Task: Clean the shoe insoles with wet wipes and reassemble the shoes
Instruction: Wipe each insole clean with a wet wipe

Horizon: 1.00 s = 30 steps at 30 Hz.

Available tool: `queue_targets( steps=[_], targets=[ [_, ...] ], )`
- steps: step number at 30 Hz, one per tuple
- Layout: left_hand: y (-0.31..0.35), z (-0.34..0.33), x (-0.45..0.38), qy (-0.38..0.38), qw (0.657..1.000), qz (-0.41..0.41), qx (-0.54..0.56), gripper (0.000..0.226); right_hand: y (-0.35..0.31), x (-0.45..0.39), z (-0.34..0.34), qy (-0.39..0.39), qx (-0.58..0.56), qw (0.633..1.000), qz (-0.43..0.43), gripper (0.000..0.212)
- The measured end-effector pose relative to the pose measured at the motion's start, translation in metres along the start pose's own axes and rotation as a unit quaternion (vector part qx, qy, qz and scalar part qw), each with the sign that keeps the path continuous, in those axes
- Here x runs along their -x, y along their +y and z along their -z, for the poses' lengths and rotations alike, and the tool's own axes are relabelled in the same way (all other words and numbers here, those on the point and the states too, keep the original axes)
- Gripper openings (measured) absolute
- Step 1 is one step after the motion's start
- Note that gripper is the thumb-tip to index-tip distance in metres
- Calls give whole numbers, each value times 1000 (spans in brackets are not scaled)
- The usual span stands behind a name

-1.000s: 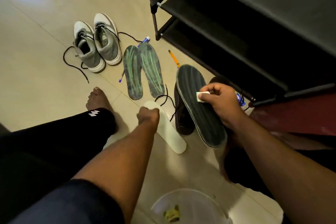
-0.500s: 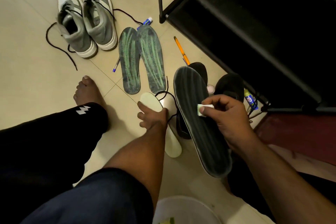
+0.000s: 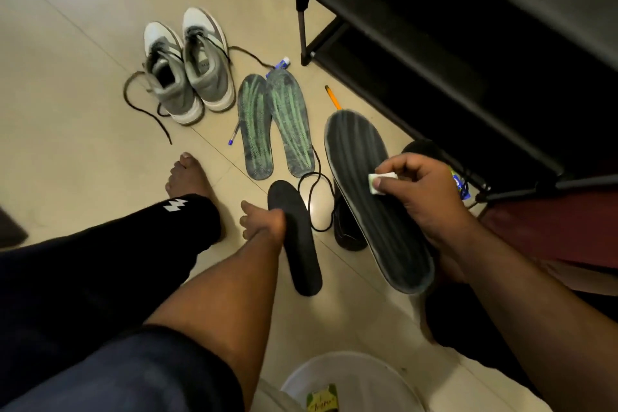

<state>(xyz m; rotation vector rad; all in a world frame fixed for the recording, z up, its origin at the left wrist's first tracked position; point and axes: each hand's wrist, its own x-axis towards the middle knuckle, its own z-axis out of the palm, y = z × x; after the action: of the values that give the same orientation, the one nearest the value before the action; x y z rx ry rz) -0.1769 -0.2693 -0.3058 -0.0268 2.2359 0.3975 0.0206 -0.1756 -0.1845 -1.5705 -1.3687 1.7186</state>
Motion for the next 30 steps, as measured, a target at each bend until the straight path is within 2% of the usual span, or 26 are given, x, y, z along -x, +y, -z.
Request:
queue_targets(
  steps=[2,3,4,5,6,7,9,12,14,16,19,22,24,27,30],
  targets=[
    [33,18,16,-91,987,-89,98,57,-27,6,-5,-13,-6,999,33,14],
    [54,32,39,-184,962,-116,165,51,-44,12,-9,-20,-19,998,50,16],
    [73,47,62,-287,921,-119,237,52,-61,19,-12,-28,-42,997,63,17],
    [89,63,86,-389,859,-130,306,61,-78,26,-14,-37,-69,994,75,17],
    [107,77,111,-454,807,-131,355,72,-93,34,-15,-51,-94,990,88,18],
    [120,88,134,-504,757,-130,395,83,-107,43,-15,-68,-115,986,100,18],
    [131,119,173,-509,738,-152,415,101,-132,62,-13,-102,-147,977,118,17],
    [130,147,198,-501,720,-196,438,108,-148,80,-13,-124,-173,970,119,15],
    [133,153,204,-484,710,-222,461,93,-145,83,-17,-129,-163,972,113,16],
    [138,146,203,-453,725,-230,465,74,-137,80,-16,-117,-128,979,103,14],
    [153,131,200,-452,753,-223,422,67,-138,56,10,-29,-51,992,108,14],
    [168,117,192,-511,759,-184,360,66,-160,32,52,52,-87,985,140,15],
    [170,105,182,-533,761,-157,336,65,-177,21,67,66,-88,979,173,16],
    [165,93,177,-546,775,-135,287,63,-190,9,67,56,26,965,254,18],
    [160,86,182,-570,775,-101,252,68,-183,0,65,63,180,931,311,25]
  ],
)
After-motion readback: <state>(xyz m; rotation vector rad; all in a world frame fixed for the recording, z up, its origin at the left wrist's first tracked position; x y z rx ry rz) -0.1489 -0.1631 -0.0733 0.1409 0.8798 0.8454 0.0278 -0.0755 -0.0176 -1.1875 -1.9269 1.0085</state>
